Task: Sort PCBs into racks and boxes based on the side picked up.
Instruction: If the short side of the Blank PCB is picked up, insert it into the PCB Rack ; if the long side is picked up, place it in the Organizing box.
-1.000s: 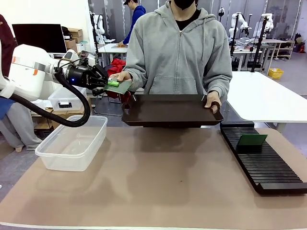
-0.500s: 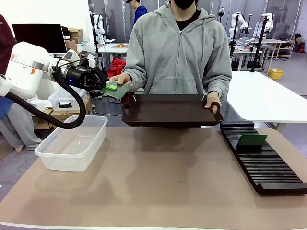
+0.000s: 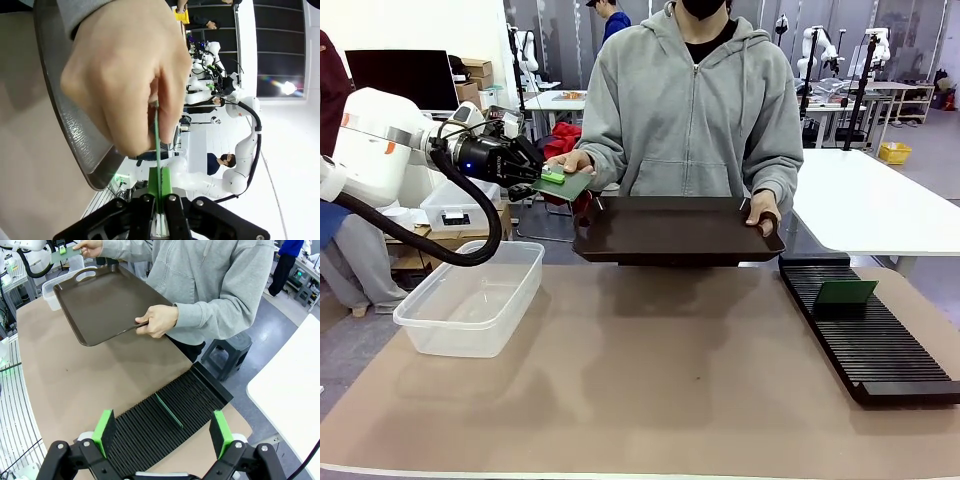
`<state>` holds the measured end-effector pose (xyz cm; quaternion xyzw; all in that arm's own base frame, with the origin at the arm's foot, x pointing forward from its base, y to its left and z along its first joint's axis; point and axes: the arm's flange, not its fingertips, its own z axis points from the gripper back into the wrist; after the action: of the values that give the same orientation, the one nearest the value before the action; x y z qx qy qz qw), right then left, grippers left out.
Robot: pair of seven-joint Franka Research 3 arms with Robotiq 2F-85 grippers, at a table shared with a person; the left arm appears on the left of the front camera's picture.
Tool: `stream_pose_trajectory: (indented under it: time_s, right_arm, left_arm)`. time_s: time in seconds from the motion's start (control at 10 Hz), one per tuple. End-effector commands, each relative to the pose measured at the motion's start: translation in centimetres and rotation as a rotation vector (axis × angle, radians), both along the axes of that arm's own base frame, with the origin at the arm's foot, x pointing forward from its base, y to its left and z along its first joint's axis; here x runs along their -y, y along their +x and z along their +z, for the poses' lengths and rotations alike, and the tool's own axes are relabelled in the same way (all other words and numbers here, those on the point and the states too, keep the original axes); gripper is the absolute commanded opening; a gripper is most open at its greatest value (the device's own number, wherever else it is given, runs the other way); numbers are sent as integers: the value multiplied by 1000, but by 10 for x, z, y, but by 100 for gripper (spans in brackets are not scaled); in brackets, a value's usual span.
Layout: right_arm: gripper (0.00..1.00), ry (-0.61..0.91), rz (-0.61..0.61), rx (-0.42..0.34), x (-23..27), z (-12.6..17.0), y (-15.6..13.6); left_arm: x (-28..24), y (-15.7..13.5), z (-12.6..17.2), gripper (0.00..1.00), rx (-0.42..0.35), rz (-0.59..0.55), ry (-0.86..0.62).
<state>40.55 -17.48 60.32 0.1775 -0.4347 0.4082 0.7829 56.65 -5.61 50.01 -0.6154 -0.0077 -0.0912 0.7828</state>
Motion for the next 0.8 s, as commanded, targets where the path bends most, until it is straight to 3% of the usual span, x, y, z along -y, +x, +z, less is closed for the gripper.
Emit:
stream_pose_trajectory:
  time_s: [0.0,0.7]
  right_arm:
    - [100,0,-4,-2,-1,0,1]
    - [100,0,-4,-2,-1,0,1]
  left_arm:
    - [0,1,-1,0,10,18,-15]
    - [0,1,-1,0,10,18,-15]
